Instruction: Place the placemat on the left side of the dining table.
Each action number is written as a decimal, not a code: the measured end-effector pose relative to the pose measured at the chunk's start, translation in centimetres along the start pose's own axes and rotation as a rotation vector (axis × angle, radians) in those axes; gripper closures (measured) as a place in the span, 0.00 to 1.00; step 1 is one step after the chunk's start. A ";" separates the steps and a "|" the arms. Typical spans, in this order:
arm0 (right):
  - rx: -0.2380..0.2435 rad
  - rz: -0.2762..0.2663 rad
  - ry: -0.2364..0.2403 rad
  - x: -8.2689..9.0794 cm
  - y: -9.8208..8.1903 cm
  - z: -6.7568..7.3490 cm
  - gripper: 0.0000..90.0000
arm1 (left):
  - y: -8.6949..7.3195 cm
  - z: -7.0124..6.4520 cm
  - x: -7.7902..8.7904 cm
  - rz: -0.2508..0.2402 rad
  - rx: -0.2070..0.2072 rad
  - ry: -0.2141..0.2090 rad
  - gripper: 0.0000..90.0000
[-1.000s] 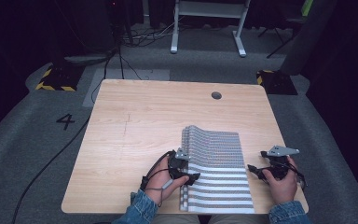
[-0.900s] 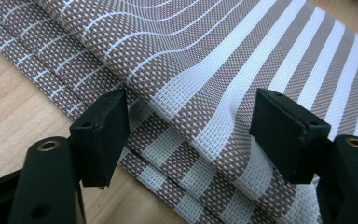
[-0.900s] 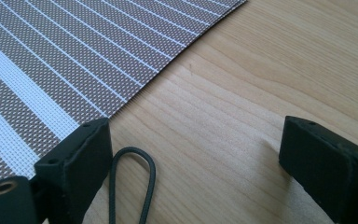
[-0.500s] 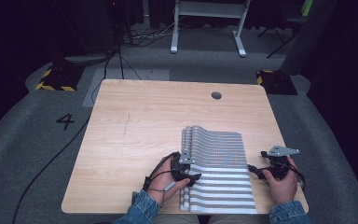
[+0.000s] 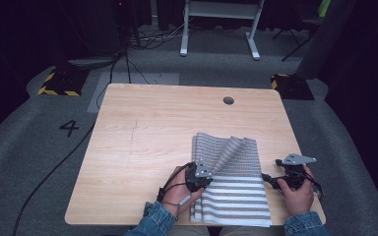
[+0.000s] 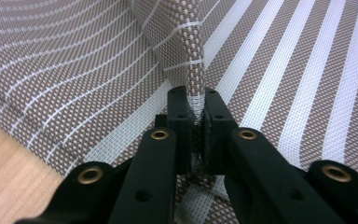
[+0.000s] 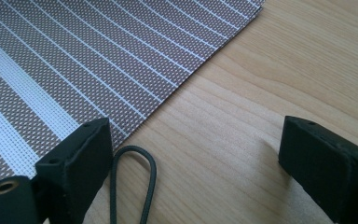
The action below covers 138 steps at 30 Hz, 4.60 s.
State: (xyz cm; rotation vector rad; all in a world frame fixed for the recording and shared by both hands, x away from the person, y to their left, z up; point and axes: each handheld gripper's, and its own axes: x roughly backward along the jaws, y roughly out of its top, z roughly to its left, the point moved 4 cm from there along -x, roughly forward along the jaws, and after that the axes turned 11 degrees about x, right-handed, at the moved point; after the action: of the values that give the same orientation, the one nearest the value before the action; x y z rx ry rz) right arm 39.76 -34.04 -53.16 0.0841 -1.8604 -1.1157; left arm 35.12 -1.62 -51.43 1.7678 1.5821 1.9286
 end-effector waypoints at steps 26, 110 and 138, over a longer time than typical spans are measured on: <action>-0.005 -0.001 0.009 0.0 0.0 0.0 0.12 | 0.1 1.9 14.6 -0.254 -0.056 0.090 0.97; 0.006 -0.001 0.011 0.0 0.0 -0.1 0.12 | -3.4 3.4 7.5 0.021 -0.060 0.122 0.33; 0.006 -0.001 0.011 -0.1 0.0 -0.1 0.12 | -5.1 4.8 5.2 0.053 0.057 0.057 0.64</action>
State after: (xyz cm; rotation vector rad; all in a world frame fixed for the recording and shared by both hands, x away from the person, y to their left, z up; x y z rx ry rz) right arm 39.87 -34.05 -53.16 0.0948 -1.8544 -1.1081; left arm 34.35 7.01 -52.36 1.8101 1.6402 1.9941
